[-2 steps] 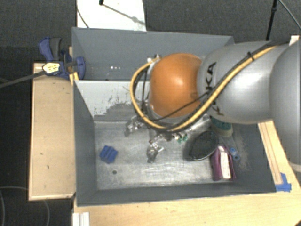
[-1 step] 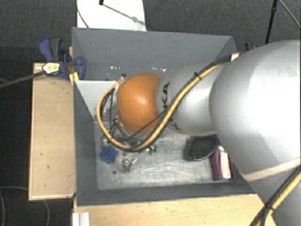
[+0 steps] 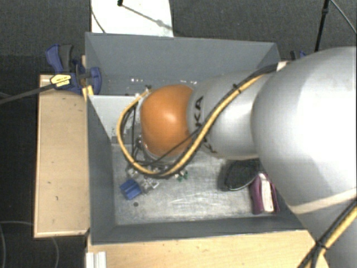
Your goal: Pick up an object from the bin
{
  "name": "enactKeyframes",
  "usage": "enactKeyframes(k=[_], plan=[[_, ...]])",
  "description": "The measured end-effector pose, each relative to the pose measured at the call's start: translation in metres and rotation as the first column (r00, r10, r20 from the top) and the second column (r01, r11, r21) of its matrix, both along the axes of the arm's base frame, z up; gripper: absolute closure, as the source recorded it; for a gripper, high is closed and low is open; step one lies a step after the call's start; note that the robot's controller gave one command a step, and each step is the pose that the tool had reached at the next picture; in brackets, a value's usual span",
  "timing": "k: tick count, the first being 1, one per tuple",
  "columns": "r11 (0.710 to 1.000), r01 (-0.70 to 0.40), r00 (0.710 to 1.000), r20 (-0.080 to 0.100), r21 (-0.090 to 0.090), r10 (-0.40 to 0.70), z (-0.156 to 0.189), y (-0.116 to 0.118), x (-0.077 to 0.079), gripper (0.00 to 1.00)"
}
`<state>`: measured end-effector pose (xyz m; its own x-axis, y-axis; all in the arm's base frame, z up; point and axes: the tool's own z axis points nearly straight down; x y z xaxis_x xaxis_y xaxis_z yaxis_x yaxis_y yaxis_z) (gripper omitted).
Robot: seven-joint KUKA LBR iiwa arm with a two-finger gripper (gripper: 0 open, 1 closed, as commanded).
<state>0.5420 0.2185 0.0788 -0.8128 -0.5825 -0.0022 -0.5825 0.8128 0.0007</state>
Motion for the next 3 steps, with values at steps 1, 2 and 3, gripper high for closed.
enactKeyframes(k=[1, 2, 3], plan=[[1.000, 0.001, 1.000, 0.000, 0.000, -0.001, 0.000, 0.000, 0.000, 0.00], [0.998, -0.063, 0.998, 0.005, -0.003, 0.063, -0.007, 0.035, -0.001, 0.00], [0.998, -0.060, 0.998, 0.003, -0.001, 0.060, -0.007, 0.036, -0.002, 1.00]])
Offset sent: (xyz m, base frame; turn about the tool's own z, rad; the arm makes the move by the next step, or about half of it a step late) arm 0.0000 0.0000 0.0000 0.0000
